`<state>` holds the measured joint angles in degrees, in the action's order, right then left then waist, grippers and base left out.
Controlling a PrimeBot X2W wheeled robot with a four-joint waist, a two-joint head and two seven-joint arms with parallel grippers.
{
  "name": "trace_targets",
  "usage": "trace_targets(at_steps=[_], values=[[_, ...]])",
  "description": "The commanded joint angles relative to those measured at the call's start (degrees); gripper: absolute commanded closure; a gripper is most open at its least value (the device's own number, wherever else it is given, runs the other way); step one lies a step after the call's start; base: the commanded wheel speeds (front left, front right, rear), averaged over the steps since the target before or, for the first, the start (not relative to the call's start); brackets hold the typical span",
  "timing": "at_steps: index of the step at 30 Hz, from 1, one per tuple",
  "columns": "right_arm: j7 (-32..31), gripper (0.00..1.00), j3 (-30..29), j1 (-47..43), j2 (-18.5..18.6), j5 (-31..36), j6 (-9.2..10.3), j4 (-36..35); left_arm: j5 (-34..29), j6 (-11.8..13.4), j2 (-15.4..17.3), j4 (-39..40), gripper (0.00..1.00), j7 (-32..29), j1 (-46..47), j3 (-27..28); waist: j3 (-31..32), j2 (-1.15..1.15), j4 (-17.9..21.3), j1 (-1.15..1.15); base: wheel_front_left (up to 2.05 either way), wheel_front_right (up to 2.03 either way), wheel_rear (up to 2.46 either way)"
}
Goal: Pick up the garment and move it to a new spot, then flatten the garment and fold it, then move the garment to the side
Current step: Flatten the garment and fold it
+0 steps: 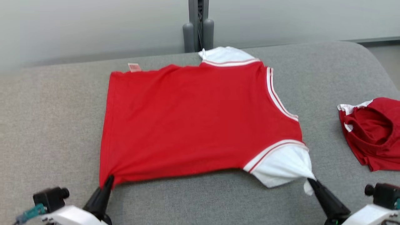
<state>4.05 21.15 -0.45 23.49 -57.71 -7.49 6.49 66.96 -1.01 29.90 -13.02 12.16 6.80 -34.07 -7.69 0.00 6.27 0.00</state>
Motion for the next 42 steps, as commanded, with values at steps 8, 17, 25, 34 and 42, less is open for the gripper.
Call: trace_targets(at_steps=[8, 17, 25, 34, 42], values=[[-6.22, 1.00, -5.12, -11.45, -2.39, 3.92, 0.00, -8.68, 0.38, 2.01, 0.25, 2.86, 1.00, 1.32, -8.62, -0.67, 3.92, 0.00, 1.69, 0.00, 0.00, 0.00, 0.00], [-13.20, 1.00, -13.14, -21.49, -6.79, 7.59, 0.00, -15.67, 2.52, 4.45, 2.88, 8.38, 1.00, 0.98, -17.13, -0.57, 5.76, 0.00, 2.55, 0.00, 0.00, 0.00, 0.00], [-17.73, 1.00, -15.56, -21.90, -9.84, 11.62, 0.00, -16.28, 4.47, 5.69, 3.66, 10.79, 1.00, -1.21, -19.55, -0.61, 6.94, 0.00, 2.24, 0.00, 0.00, 0.00, 0.00], [-19.07, 1.00, -15.07, -18.10, -10.91, 13.94, 0.00, -13.80, 8.05, 3.83, 1.35, 9.61, 1.00, -2.42, -17.14, 0.53, 7.62, 0.00, 1.56, 0.00, 0.00, 0.00, 0.00], [-19.81, 1.00, -15.17, -13.78, -11.06, 15.23, 0.00, -10.14, 13.77, 4.23, -1.98, 10.23, 1.00, -4.40, -14.40, 2.83, 7.91, 0.00, 1.16, 0.00, 0.00, 0.00, 0.00]])
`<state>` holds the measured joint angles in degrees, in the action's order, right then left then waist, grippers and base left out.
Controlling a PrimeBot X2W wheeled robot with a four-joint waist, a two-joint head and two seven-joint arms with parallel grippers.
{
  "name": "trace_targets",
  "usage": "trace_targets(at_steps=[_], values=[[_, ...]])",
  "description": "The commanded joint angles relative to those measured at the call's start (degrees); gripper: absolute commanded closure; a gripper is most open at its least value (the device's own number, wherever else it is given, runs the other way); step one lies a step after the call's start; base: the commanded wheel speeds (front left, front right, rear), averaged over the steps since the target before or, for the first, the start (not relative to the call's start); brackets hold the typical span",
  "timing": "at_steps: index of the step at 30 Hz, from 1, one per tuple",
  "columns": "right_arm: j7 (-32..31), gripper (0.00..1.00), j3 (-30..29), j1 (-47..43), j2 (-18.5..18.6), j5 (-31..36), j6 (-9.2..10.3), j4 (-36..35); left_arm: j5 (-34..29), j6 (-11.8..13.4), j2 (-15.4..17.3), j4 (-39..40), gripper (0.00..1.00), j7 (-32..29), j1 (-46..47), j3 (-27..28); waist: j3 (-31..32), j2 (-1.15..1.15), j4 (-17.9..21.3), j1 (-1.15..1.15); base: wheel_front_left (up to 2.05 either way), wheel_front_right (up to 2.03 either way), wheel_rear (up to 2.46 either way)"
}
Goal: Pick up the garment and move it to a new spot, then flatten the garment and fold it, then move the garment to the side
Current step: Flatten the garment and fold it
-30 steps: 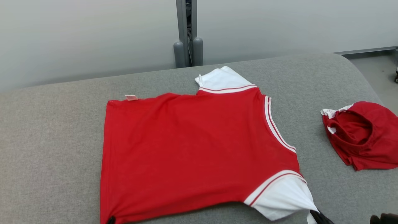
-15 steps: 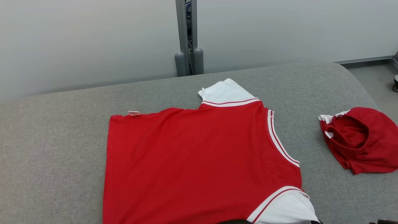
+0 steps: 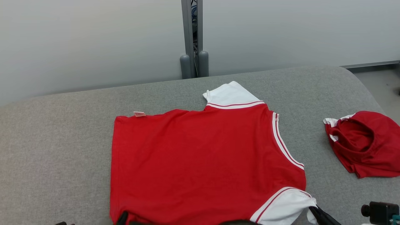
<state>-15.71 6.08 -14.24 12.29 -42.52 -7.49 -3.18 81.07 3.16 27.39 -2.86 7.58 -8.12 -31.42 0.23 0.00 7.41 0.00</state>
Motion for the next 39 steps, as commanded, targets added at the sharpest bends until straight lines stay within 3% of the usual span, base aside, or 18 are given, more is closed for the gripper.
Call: trace_targets(at_steps=[1, 7, 17, 30, 33, 34, 35, 36, 37, 39], values=[[-0.22, 1.00, -0.19, 0.86, 0.07, 0.25, 0.00, 0.27, 0.26, 0.23, -0.04, 0.14, 1.00, 0.04, 1.08, 0.49, 0.03, 0.00, -0.06, 0.00, 0.00, 0.00, 0.00], [-1.27, 1.00, -0.56, 7.77, -0.25, 1.63, 0.00, 5.89, 2.48, 1.89, -2.04, -2.16, 1.00, -2.52, 6.25, 1.29, -0.10, 0.00, -0.50, 0.00, 0.00, 0.00, 0.00], [-1.62, 1.00, 2.05, 24.49, -0.93, 4.33, 0.00, 20.20, 4.26, 4.40, -5.01, -13.59, 1.00, -7.75, 17.88, 1.86, -2.90, 0.00, -0.44, 0.00, 0.00, 0.00, 0.00], [1.08, 1.00, 8.65, 39.19, -0.88, 3.56, 0.00, 39.14, 2.44, 4.95, -7.50, -23.22, 1.00, -11.51, 26.34, -0.33, -5.66, 0.00, -1.79, 0.00, 0.00, 0.00, 0.00], [2.32, 0.76, 9.66, 41.37, -1.03, 3.13, 0.00, 42.46, 2.23, 4.88, -8.00, -24.50, 0.99, -11.96, 27.55, -0.63, -5.97, 0.00, -2.04, 0.00, 0.00, 0.00, 0.00], [2.68, 0.58, 10.01, 42.11, -1.14, 3.00, 0.00, 43.43, 2.04, 4.83, -8.17, -24.78, 0.69, -11.77, 28.00, -0.64, -6.07, 0.00, -2.09, 0.00, 0.00, 0.00, 0.00], [3.09, 0.40, 10.33, 42.79, -1.31, 2.78, 0.00, 44.28, 2.07, 4.83, -8.35, -25.03, 0.46, -11.67, 28.38, -0.53, -6.14, 0.00, -2.16, 0.00, 0.00, 0.00, 0.00], [3.72, 0.05, 10.49, 43.50, -1.38, 2.61, 0.00, 45.10, 1.96, 4.74, -8.42, -25.30, 0.03, -11.53, 28.77, -0.47, -6.20, 0.00, -2.20, 0.00, 0.00, 0.00, 0.00], [4.55, 0.00, 10.58, 44.16, -1.44, 2.49, 0.00, 45.85, 1.86, 4.49, -8.43, -25.50, 0.00, -11.41, 29.17, -0.41, -6.23, 0.00, -2.24, 0.00, 0.00, 0.00, 0.00], [6.14, 0.00, 10.80, 45.33, -1.82, 1.99, 0.00, 47.06, 1.86, 4.14, -8.65, -25.83, 0.00, -10.92, 29.76, -0.09, -6.25, 0.00, -2.23, 0.00, 0.00, 0.00, 0.00]])
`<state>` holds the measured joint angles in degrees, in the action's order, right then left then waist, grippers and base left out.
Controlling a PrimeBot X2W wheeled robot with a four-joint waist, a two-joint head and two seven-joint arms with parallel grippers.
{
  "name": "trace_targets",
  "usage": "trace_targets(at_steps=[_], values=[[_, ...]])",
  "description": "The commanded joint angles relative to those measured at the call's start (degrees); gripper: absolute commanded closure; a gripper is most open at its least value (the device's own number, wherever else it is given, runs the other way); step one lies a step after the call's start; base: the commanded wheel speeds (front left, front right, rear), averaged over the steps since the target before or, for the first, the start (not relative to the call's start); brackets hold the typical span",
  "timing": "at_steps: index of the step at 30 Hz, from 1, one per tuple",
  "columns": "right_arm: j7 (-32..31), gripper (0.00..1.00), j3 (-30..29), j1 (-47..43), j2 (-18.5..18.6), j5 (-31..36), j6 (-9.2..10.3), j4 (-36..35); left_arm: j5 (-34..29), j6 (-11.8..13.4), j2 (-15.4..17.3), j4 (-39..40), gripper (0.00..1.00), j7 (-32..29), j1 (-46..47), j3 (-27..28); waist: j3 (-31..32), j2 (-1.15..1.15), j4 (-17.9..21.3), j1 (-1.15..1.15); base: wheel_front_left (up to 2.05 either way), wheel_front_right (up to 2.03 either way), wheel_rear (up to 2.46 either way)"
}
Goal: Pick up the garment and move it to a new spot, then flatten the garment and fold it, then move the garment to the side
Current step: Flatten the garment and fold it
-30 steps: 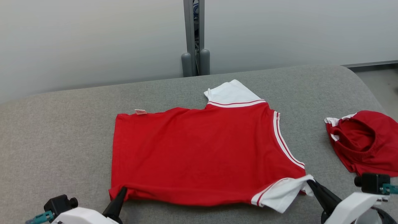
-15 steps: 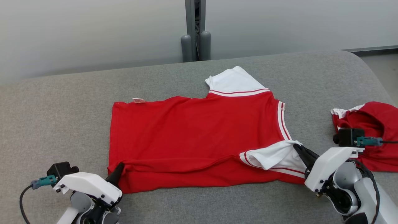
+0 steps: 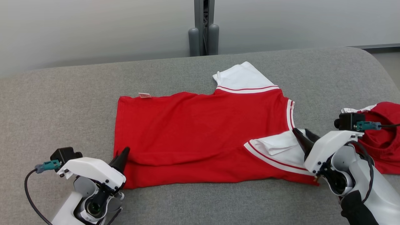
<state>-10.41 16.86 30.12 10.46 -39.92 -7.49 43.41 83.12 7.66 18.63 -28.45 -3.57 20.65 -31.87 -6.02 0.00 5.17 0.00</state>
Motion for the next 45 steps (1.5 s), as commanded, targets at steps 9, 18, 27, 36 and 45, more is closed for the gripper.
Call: trace_targets(at_steps=[9, 18, 27, 36, 45], values=[[8.31, 0.00, 0.65, 3.88, -0.22, -3.08, 0.00, 2.08, -1.27, -1.83, 0.46, -0.59, 0.00, 2.64, 1.66, 0.99, 0.30, 0.00, 0.17, 0.00, 0.00, 0.00, 0.00], [18.00, 0.00, -0.50, -0.21, 3.12, -5.75, 0.00, -2.48, -2.88, -2.69, 2.29, 3.91, 0.00, 7.69, -4.35, 1.71, 1.20, 0.00, 0.31, 0.00, 0.00, 0.00, 0.00], [21.39, 0.00, -3.92, -12.49, 3.84, -8.62, 0.00, -9.87, -3.35, 1.44, 2.77, 11.21, 0.00, 14.08, -14.80, 2.73, 1.39, 0.00, 0.53, 0.00, 0.00, 0.00, 0.00], [17.70, 0.00, -6.31, -23.10, 0.14, -10.20, 0.00, -15.73, -1.29, 3.79, 1.01, 12.99, 0.00, 13.48, -18.26, 2.70, 0.89, 0.00, 0.67, 0.00, 0.00, 0.00, 0.00], [13.29, 0.00, -7.39, -26.23, -3.21, -8.01, 0.00, -17.49, 3.49, 1.80, -3.41, 5.18, 0.00, 12.06, -15.05, 5.16, 0.59, 0.00, 2.85, 0.00, 0.00, 0.00, 0.00]])
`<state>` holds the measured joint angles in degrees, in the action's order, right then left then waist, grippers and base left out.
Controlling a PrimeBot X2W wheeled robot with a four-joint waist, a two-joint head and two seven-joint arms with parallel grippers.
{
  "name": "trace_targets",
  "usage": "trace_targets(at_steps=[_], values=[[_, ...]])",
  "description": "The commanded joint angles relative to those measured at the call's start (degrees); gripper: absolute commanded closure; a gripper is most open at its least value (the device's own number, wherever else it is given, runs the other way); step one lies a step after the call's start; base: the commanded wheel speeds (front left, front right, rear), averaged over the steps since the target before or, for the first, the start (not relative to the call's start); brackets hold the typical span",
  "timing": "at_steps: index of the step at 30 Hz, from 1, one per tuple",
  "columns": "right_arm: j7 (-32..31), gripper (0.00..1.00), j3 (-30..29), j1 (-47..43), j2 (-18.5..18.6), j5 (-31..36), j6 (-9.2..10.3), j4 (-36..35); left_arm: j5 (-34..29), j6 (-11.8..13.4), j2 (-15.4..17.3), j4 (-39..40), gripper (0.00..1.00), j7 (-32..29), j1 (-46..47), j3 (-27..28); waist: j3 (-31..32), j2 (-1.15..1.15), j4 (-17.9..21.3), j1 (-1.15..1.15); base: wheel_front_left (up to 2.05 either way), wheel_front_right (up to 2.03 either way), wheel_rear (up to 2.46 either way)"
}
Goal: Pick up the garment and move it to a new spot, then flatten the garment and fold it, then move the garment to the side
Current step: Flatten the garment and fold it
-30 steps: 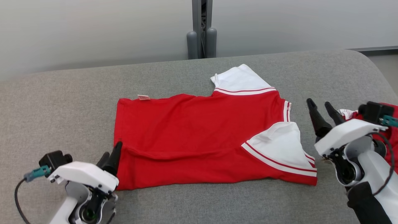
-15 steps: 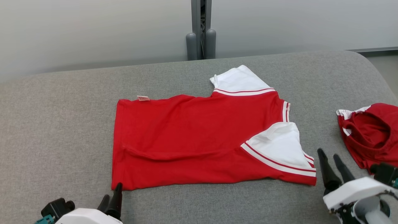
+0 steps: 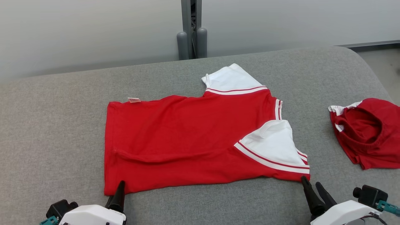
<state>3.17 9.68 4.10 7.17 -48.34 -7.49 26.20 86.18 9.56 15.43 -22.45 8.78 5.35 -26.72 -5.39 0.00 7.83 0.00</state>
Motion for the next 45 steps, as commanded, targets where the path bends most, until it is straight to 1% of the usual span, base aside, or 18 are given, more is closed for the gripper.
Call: trace_targets(at_steps=[1, 6, 7, 8, 9, 10, 14, 21, 28, 31, 32, 33, 34, 35, 36, 37, 40, 45], values=[[-0.53, 0.00, -0.34, -0.27, -0.12, 0.64, 0.00, -0.35, 0.95, -0.54, -0.61, -1.49, 0.00, -0.12, 0.58, 0.46, -0.09, 0.00, 0.36, 0.00, 0.00, 0.00, 0.00], [-1.64, 0.00, -0.69, -0.55, -1.05, 0.45, 0.00, -0.40, 2.85, -1.96, -2.22, -4.63, 0.00, 0.48, 1.48, 2.30, -0.14, 0.00, 0.80, 0.00, 0.00, 0.00, 0.00], [-1.83, 0.00, -0.78, -0.61, -1.21, 0.36, 0.00, -0.42, 3.05, -2.32, -2.45, -5.41, 0.20, 0.99, 1.73, 2.83, -0.15, 0.00, 0.85, 0.00, 0.00, 0.00, 0.00], [-1.94, 0.00, -0.88, -0.66, -1.37, 0.34, 0.00, -0.40, 3.02, -2.99, -2.57, -5.98, 0.59, 1.36, 1.98, 3.10, -0.15, 0.00, 0.87, 0.00, 0.00, 0.00, 0.00], [-1.97, 0.00, -0.97, -0.70, -1.60, 0.15, 0.00, -0.33, 2.95, -3.88, -2.81, -6.40, 0.82, 1.70, 2.16, 3.24, -0.16, 0.00, 0.86, 0.00, 0.00, 0.00, 0.00], [-2.07, 0.00, -1.07, -0.69, -1.80, -0.18, 0.00, -0.23, 3.20, -4.49, -3.17, -6.74, 1.00, 1.96, 2.32, 3.45, -0.16, 0.00, 0.82, 0.00, 0.00, 0.00, 0.00], [-2.33, 0.00, -1.48, 0.05, -2.55, -1.24, 0.00, 0.73, 2.44, -6.95, -3.62, -7.47, 1.00, 2.97, 3.06, 3.72, -0.17, 0.00, 0.31, 0.00, 0.00, 0.00, 0.00], [-2.68, 0.00, -2.16, 2.09, -3.32, -3.56, 0.00, 3.34, 1.45, -9.09, -4.26, -6.46, 1.00, 4.11, 3.75, 4.23, -0.55, 0.00, -1.37, 0.00, 0.00, 0.00, 0.00], [-4.03, 0.00, -2.89, 4.60, -3.88, -7.66, 0.00, 7.44, 1.35, -8.77, -4.39, -4.52, 1.00, 3.38, 3.13, 3.76, -0.58, 0.00, -3.01, 0.00, 0.00, 0.00, 0.00], [-3.25, 0.00, -2.85, 6.43, -3.99, -8.28, 0.01, 9.76, 1.30, -8.55, -4.60, -3.96, 1.00, 3.13, 2.97, 3.45, -0.58, 0.00, -3.52, 0.00, 0.00, 0.00, 0.00], [-2.95, 0.07, -2.82, 7.09, -3.99, -8.26, 0.01, 10.42, 1.32, -8.50, -4.64, -3.82, 1.00, 3.15, 2.94, 3.33, -0.55, 0.00, -3.69, 0.00, 0.00, 0.00, 0.00], [-2.48, 0.41, -2.62, 7.72, -4.00, -8.31, 0.01, 10.77, 1.28, -8.35, -4.67, -3.68, 1.00, 3.08, 2.90, 3.28, -0.53, 0.00, -3.84, 0.00, 0.00, 0.00, 0.00], [-2.08, 0.59, -2.36, 8.26, -4.00, -8.34, 0.00, 10.99, 1.25, -8.24, -4.70, -3.55, 1.00, 3.09, 2.85, 3.30, -0.50, 0.00, -3.97, 0.00, 0.00, 0.00, 0.00], [-2.05, 0.69, -2.01, 8.63, -3.98, -8.36, 0.00, 11.07, 1.20, -8.19, -4.64, -3.47, 1.00, 3.19, 2.73, 3.39, -0.47, 0.00, -4.08, 0.00, 0.00, 0.00, 0.00], [-1.72, 0.81, -1.69, 9.04, -3.72, -8.29, 0.00, 11.01, 1.14, -8.13, -4.58, -3.37, 1.00, 3.38, 2.57, 3.54, -0.44, 0.00, -4.17, 0.00, 0.00, 0.00, 0.00], [-1.37, 1.00, -1.51, 9.40, -3.28, -8.41, 0.00, 10.80, 0.98, -8.09, -4.52, -3.23, 1.00, 3.63, 2.44, 3.75, -0.43, 0.00, -4.25, 0.00, 0.00, 0.00, 0.00], [-0.45, 1.00, -0.98, 9.80, -2.04, -8.98, 0.00, 9.51, 1.04, -8.51, -4.57, -2.38, 1.00, 4.11, 1.88, 4.36, -0.42, 0.00, -4.43, 0.00, 0.00, 0.00, 0.00], [-0.03, 1.00, -0.34, 8.72, 0.73, -10.09, 0.00, 4.65, 1.38, -9.31, -4.65, 0.93, 1.00, 4.33, -0.88, 4.35, -0.38, 0.00, -4.55, 0.00, 0.00, 0.00, 0.00]])
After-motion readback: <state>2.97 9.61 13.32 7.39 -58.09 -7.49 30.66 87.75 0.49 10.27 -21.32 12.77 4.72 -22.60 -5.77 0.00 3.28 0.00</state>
